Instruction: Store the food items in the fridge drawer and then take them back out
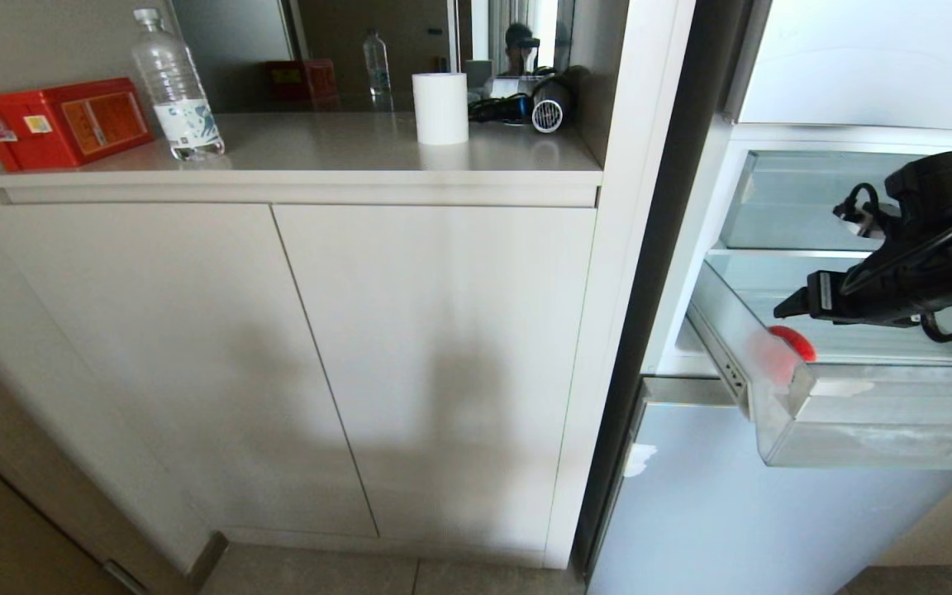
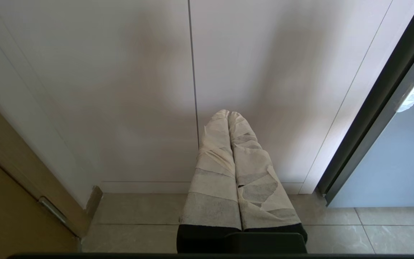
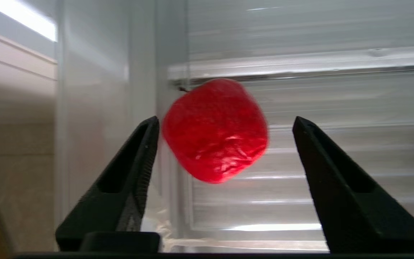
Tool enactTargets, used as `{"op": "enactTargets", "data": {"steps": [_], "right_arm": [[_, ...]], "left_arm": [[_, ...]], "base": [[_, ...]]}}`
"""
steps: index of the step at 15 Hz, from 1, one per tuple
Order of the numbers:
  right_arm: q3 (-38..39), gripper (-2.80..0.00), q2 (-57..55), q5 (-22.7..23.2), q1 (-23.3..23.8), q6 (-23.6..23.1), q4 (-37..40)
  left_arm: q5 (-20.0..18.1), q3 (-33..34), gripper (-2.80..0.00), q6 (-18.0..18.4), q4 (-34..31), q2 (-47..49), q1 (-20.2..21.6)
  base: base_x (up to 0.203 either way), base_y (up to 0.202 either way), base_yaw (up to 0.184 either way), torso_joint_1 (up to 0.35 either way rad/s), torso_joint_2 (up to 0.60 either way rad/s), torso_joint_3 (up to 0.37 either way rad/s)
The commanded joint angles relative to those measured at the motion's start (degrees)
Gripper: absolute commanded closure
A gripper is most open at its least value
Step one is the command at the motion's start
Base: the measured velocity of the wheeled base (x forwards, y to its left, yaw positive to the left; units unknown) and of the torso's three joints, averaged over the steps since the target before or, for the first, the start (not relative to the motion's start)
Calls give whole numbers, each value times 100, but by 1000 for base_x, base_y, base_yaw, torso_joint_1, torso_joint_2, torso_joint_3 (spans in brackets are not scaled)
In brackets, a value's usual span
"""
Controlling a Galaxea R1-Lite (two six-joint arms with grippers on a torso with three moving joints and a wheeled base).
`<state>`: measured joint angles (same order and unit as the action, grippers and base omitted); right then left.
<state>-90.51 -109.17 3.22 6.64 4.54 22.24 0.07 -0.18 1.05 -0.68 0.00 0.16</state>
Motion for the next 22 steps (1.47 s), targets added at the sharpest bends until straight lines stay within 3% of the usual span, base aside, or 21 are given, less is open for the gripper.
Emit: {"op": "enactTargets", "data": {"steps": [1,22], "right_arm": [[-292,-280,-209,104,65,28,176],[-143,-280,-648,276,83,-23,474]], "left_arm": [[1,1,0,1,-2,0,2],[1,1,0,1,-2,0,2]], "base": [[0,0,0,0,0,0],[0,0,0,0,0,0]]}}
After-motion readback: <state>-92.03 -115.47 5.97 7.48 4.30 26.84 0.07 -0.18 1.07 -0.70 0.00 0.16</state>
